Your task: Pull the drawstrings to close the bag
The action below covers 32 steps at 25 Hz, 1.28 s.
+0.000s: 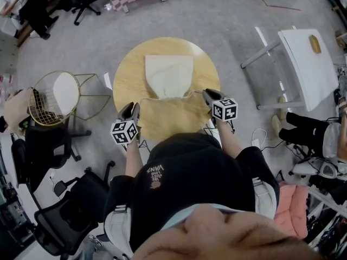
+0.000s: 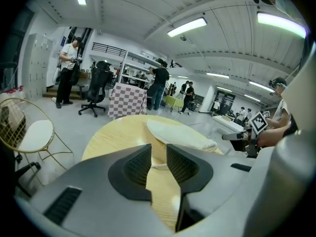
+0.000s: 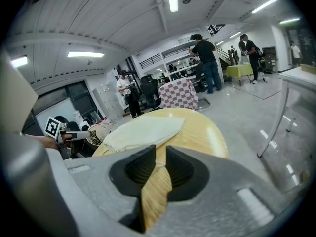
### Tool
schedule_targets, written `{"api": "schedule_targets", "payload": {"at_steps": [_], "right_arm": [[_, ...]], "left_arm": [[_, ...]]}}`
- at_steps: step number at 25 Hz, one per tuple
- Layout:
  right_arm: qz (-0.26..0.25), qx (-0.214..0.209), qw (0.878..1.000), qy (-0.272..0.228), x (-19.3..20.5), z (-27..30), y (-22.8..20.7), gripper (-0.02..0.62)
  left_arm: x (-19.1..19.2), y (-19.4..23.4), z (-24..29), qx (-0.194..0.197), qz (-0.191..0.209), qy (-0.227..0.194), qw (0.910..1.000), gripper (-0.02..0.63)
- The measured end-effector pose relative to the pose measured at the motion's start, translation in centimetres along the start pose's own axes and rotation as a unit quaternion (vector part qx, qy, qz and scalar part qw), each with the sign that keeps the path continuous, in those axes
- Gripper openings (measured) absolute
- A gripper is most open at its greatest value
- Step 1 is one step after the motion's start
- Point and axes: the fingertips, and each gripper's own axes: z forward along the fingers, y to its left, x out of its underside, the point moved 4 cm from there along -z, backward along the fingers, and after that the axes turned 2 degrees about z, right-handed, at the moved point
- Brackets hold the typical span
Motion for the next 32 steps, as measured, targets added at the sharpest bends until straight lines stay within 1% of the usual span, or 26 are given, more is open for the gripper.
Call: {"api": "schedule_targets", "payload": {"at_steps": [6,11,16,27,28,29,30,32], "right_arm": [[-0.002,-0.004,1.000,-0.012,-1.1,-0.1,0.4,0.057],[-0.006,-0.001,1.000,-0.026,-2.1,-0.6,0.4,0.054],[-0.010,-0.004,0.999,-0.048,-3.7,-0.8,1.2,0.052],[-0.027,-0.017,0.995,-0.097,-6.8,-1.8,3.3,0.051],[-0.027,-0.020,0.994,-0.102,-7.0,-1.9,3.7,0.049],[-0.027,-0.023,0.994,-0.107,-7.3,-2.1,4.0,0.013],[-0.029,-0.025,0.993,-0.113,-7.6,-2.2,4.3,0.003],[-0.032,-0.029,0.992,-0.122,-8.3,-2.5,4.7,0.003]], "left_arm": [[-1.4,-0.5,-0.1,0.004,0.020,-0.017,0.9997,0.101],[-2.4,-0.6,-0.3,0.007,0.024,-0.029,0.9993,0.060],[-3.9,-0.6,-0.8,0.010,0.038,-0.050,0.9980,0.034],[-8.0,-1.7,-1.9,0.031,0.078,-0.103,0.9912,0.021],[-8.2,-1.7,-2.0,0.034,0.081,-0.106,0.9905,0.020],[-8.4,-1.8,-2.1,0.037,0.083,-0.108,0.9899,0.020],[-8.6,-2.0,-2.2,0.040,0.086,-0.111,0.9893,0.020],[-9.0,-2.3,-2.3,0.046,0.091,-0.116,0.9880,0.018]]}}
